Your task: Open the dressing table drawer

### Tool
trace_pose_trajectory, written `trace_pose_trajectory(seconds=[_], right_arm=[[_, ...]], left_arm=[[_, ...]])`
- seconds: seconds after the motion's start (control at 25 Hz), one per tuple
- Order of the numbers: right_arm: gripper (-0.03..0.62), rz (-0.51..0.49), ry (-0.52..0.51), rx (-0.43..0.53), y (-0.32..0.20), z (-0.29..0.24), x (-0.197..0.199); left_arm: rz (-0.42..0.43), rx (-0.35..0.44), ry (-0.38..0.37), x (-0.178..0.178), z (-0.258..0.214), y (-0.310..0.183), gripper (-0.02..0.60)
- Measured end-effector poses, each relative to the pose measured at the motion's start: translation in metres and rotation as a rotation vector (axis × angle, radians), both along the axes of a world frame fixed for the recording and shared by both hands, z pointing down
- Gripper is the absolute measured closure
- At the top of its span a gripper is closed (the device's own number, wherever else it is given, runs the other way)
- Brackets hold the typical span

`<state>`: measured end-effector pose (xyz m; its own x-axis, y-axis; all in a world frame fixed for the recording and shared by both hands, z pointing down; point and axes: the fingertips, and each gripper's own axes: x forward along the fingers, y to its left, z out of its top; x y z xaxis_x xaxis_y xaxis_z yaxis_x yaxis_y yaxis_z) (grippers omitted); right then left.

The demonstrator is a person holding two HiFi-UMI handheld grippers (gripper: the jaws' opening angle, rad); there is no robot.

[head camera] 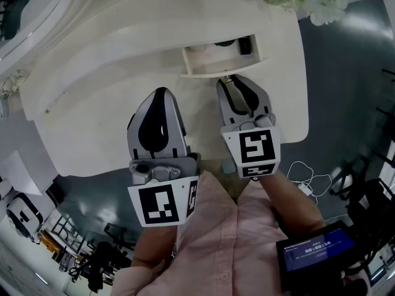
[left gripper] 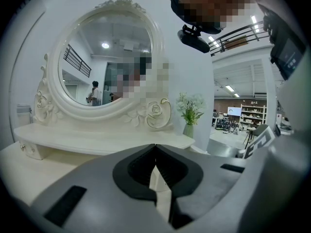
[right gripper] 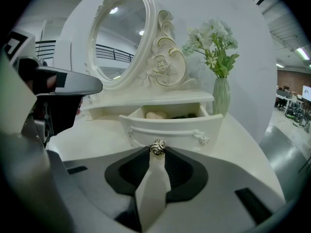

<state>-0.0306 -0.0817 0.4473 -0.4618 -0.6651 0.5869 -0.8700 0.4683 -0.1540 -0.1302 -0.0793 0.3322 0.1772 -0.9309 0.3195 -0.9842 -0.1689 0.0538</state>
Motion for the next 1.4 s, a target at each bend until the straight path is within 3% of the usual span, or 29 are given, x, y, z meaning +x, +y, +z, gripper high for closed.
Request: trace_pose_trajectory(seconds=[0.44,0.68,1.0,1.12,1.24,1.4], right_arm=[[0.470,-0.038,-0.018,-0.015,0.008,-0.004,-0.002],[0.470,-0.040,-0.037,0.040,0.014,-0.035,0.006],[0.470,-0.049,-0.116,0.231,0.016,-0.128,0.023],[0.473,-0.095,-0.159,0.328,0.021,-0.173,0.023],[0.534,-0.130,-0.205,0.432,0.022,-0.217,0.023],[0.559,-0.144,-0.243,0.515,0.030,-0.258,0.031]], left_arm=[[-0.014,0.019,-0.011,0.002,-0.011,0.006,0.560],[-0.037,0.047,0.016,0.007,-0.030,0.018,0.560],[-0.075,0.151,0.003,0.022,-0.085,0.034,0.560],[-0.094,0.196,-0.004,0.027,-0.109,0.041,0.560],[-0.106,0.249,0.010,0.033,-0.131,0.043,0.560],[-0.109,0.302,0.014,0.042,-0.158,0.047,0.560]])
